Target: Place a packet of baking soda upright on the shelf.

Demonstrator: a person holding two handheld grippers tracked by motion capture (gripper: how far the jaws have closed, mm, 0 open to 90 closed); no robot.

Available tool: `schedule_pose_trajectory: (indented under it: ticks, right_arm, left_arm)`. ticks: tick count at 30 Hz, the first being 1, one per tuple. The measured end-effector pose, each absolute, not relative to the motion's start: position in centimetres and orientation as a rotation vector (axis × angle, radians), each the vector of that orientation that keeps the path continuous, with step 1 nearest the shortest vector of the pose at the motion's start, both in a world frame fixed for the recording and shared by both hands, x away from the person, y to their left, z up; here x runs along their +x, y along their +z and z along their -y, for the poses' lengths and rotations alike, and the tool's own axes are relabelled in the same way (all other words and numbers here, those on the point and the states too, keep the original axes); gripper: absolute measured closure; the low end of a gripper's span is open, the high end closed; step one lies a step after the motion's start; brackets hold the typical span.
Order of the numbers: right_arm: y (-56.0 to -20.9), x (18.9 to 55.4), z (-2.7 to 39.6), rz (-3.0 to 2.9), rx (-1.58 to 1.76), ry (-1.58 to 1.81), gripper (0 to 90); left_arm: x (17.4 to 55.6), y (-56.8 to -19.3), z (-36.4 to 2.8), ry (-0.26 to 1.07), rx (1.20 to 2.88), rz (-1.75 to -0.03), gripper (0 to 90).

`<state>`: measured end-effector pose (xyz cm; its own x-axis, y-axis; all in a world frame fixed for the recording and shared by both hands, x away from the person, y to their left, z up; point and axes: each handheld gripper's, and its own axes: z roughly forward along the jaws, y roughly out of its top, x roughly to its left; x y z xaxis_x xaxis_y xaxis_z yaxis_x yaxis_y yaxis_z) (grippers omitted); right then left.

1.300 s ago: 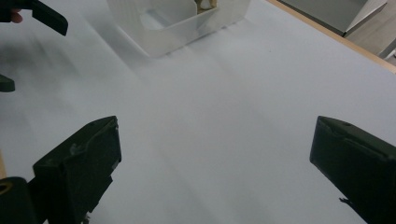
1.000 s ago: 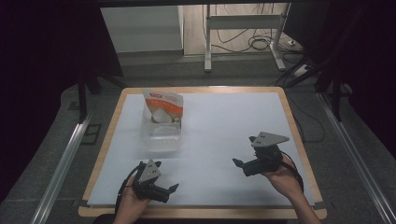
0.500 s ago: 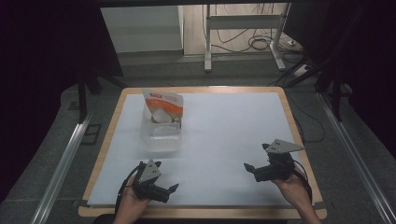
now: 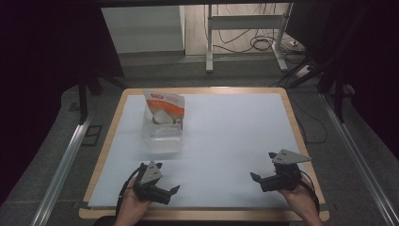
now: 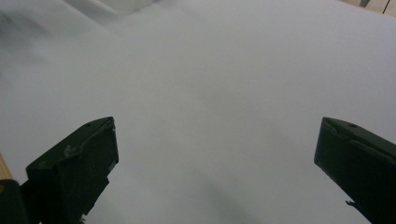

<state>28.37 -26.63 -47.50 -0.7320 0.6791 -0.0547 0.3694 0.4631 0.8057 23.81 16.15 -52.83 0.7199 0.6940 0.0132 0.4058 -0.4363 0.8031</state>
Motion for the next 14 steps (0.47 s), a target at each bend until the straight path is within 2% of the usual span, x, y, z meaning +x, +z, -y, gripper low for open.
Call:
schedule_pose_trajectory:
  ticks: [14]
  right_arm:
    - [-49.4,28.5,27.2,-2.393,0.94,1.051,0.0]
  left_arm:
    - [23.8,-52.9,-16.1,0.441,2.088,-0.837,0.0]
